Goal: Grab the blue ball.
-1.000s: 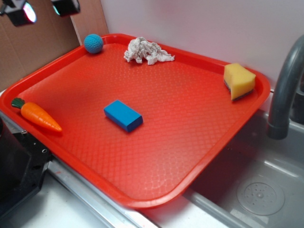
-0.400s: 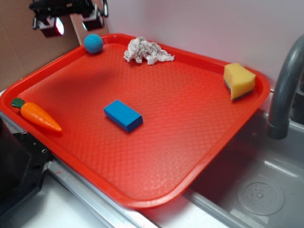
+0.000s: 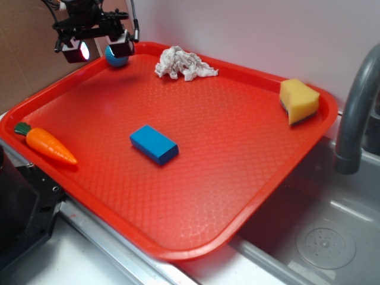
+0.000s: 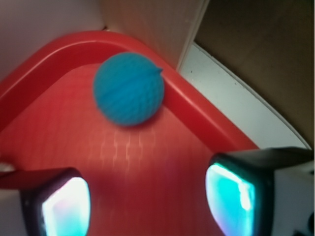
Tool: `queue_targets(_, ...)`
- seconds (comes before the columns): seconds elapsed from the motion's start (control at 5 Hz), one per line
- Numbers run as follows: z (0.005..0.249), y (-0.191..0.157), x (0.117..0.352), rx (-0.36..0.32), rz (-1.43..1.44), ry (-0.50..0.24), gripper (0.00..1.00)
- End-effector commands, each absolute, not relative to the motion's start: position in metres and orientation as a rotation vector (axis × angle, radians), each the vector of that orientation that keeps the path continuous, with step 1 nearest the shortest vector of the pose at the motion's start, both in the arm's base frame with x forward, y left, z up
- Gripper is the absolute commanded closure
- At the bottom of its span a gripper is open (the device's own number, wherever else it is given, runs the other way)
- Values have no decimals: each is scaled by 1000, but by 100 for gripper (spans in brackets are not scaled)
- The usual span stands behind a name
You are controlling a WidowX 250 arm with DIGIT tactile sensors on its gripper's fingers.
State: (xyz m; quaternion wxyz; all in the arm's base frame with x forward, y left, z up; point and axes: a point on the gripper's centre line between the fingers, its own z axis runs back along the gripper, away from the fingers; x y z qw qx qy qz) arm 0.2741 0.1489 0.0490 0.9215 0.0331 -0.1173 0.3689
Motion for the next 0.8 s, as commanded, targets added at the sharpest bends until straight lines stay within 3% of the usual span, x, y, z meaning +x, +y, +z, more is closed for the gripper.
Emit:
queue_targets(0.0, 49, 171, 301, 107, 763, -362, 0)
queue_targets(0.4, 45, 185, 299, 87, 741, -405, 0)
queue_targets(0.6, 45, 185, 300, 97, 746, -382, 100)
